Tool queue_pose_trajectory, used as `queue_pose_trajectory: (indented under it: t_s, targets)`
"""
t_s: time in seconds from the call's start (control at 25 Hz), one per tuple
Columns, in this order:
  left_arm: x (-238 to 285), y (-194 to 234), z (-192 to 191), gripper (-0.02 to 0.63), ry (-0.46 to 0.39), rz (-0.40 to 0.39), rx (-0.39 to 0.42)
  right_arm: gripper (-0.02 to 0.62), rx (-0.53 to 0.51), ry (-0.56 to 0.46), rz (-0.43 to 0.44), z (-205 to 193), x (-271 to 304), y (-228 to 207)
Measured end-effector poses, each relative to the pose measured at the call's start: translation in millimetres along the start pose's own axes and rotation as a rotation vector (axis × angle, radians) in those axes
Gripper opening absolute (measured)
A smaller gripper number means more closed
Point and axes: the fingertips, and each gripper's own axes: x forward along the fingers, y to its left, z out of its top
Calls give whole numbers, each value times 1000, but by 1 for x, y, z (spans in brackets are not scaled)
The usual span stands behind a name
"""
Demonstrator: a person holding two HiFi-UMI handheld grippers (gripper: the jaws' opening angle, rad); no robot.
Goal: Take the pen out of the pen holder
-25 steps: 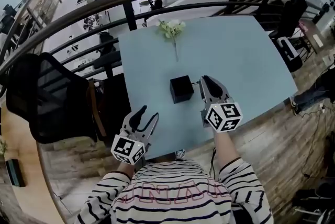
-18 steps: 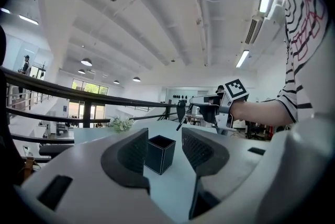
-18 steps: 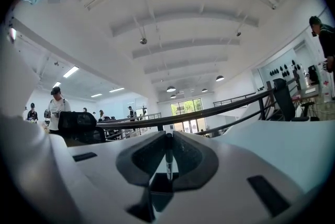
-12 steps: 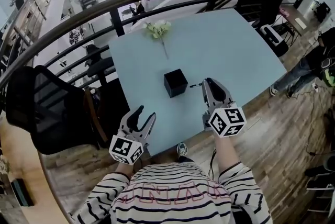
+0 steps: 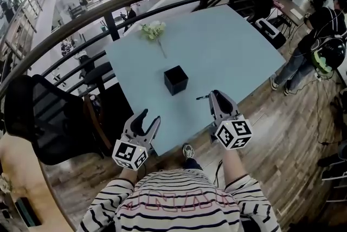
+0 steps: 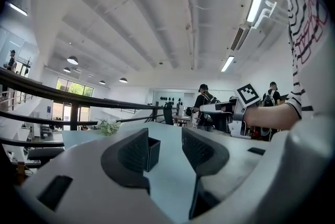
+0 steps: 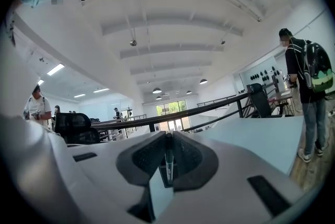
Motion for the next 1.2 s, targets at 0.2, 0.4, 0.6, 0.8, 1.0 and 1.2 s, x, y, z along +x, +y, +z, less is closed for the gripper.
queue_pose_trajectory:
  t_s: [0.2, 0.4, 0.6, 0.8, 1.0, 1.2]
  targets:
    - [-19, -5, -3, 178, 0, -21, 3, 57, 22, 9, -33, -17, -26, 15]
    - [-39, -12, -8, 176, 8, -37, 5, 57, 41, 13, -55, -29, -50, 29]
    - [-57, -15, -15, 176, 17, -52, 11, 57, 60, 22, -72, -45, -70, 47]
    - [-71, -16, -22, 161, 28, -64, 9, 57, 82, 48, -82, -65, -82, 64]
    - [-79, -16, -24, 96, 30, -69, 13, 57, 99, 69, -89, -81, -91, 76]
    - [-85, -17, -25, 49, 34, -70, 22, 57, 109, 86, -96, -92, -100, 85]
